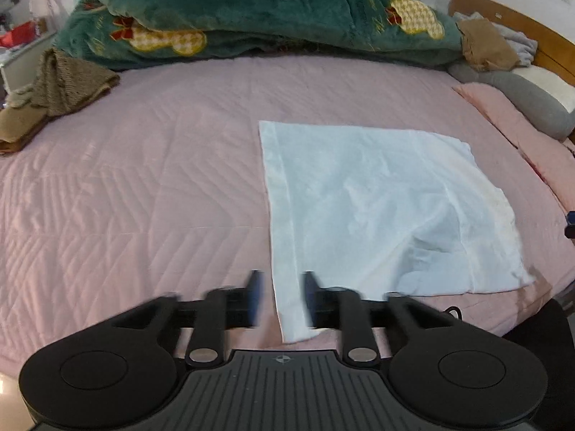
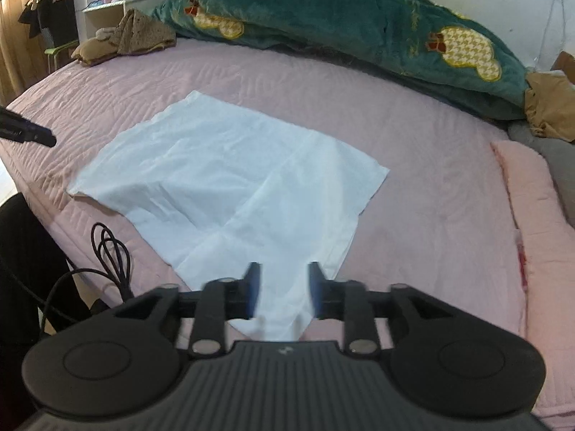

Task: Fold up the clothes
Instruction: 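Lift the white T-shirt by its hem with both tools and lay it flat, then open both tools and move them over the flattened white T-shirt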

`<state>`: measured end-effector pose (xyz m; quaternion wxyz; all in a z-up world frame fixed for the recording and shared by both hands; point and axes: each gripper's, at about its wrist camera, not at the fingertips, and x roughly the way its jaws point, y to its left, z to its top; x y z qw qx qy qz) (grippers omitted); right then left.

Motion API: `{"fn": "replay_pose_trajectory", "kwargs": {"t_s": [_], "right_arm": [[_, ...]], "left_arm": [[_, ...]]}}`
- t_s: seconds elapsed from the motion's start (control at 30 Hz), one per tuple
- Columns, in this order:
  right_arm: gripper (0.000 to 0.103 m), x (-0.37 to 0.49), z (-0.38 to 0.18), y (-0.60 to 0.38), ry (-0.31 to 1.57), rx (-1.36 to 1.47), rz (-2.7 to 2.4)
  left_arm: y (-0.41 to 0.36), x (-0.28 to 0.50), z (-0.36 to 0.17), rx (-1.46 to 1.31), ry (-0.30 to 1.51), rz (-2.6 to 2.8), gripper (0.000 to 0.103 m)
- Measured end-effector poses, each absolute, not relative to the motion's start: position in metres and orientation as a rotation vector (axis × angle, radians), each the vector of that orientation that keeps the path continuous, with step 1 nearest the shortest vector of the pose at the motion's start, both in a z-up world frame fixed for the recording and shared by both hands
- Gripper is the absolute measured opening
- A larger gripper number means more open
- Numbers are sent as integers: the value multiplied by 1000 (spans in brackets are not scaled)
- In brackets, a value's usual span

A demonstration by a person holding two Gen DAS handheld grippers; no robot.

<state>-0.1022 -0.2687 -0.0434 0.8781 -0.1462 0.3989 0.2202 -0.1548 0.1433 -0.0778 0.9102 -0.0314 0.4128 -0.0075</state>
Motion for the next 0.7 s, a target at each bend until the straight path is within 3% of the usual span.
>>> {"fn": "replay_pose_trajectory", "kwargs": {"t_s": [0.17, 0.23, 0.5, 0.7], "right_arm": [[48, -113, -22, -270, 725, -183, 405], [58, -120, -14, -272, 673, -55, 380], [59, -198, -36, -261, 788, 544, 683], [65, -256, -27, -252, 730, 524, 622]], "left_arm": [[154, -174, -56, -124, 786, 19, 51], [160, -179, -47, -133, 763, 34, 51], [173, -192, -32, -174, 747, 77, 51], [180, -225, 0, -166, 728, 100, 52]]}}
